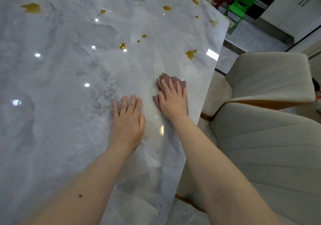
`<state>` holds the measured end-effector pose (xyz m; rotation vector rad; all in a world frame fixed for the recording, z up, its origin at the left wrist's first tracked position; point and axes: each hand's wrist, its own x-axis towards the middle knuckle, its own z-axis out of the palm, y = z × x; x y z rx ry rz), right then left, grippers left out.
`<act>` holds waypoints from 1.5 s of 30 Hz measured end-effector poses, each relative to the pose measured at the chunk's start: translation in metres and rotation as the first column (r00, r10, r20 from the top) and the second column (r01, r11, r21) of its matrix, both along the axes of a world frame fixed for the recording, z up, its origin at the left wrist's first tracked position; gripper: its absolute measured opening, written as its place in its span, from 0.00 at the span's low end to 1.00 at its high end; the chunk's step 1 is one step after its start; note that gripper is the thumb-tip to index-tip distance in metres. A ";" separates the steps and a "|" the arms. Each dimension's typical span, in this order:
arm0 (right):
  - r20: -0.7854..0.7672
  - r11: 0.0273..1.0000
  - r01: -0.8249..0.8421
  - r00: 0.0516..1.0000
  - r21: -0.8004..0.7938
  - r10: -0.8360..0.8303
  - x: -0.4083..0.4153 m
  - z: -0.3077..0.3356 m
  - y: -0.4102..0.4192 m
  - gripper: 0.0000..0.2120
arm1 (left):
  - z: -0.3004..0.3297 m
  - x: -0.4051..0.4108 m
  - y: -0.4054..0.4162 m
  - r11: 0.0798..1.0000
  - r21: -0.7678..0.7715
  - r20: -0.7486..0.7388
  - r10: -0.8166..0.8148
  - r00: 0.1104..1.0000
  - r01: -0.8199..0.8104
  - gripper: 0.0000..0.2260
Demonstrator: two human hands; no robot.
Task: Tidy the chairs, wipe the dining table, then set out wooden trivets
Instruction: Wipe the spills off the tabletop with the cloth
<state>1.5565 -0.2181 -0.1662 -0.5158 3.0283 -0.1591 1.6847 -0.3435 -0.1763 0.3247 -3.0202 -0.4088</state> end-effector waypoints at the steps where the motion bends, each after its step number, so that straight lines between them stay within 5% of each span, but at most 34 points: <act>1: -0.006 1.000 -0.030 1.000 0.006 0.030 0.004 0.001 -0.010 0.26 | 0.001 0.000 0.000 1.000 0.026 -0.023 -0.001 1.000 0.002 0.29; 8: 0.028 0.913 -0.403 0.914 -0.072 0.405 0.080 0.002 0.032 0.25 | 0.013 -0.002 -0.011 0.928 0.358 -0.160 0.167 0.973 -0.101 0.22; 13: 0.015 0.974 -0.222 0.975 -0.054 0.223 0.025 0.004 0.052 0.24 | 0.012 -0.010 -0.043 0.985 0.140 -0.119 0.119 0.986 -0.102 0.26; 18: -0.004 0.998 -0.065 0.998 0.021 0.065 -0.028 0.000 0.001 0.26 | 0.003 -0.009 -0.051 0.988 0.089 -0.064 0.129 0.990 -0.123 0.26; 24: -0.020 0.953 -0.298 0.955 -0.053 0.297 0.024 0.002 -0.052 0.25 | 0.004 -0.010 -0.051 0.988 0.106 -0.095 0.126 0.987 -0.115 0.25; 29: 0.040 0.843 -0.537 0.842 -0.040 0.538 0.074 -0.001 0.020 0.25 | 0.010 -0.005 -0.054 0.977 0.187 -0.076 0.116 0.990 -0.100 0.27; 35: -0.005 0.976 -0.220 0.976 0.000 0.220 0.009 0.002 0.022 0.25 | 0.018 0.005 -0.057 0.992 0.096 -0.055 0.085 0.995 -0.080 0.34; 39: 0.008 0.998 -0.066 0.998 -0.018 0.066 -0.003 -0.001 -0.039 0.25 | 0.009 0.015 -0.051 0.993 0.072 0.008 0.096 0.995 -0.096 0.29; 45: -0.012 0.914 -0.404 0.915 -0.025 0.404 0.070 0.001 -0.056 0.25 | 0.006 0.018 -0.050 0.992 0.098 -0.040 0.081 0.996 -0.077 0.26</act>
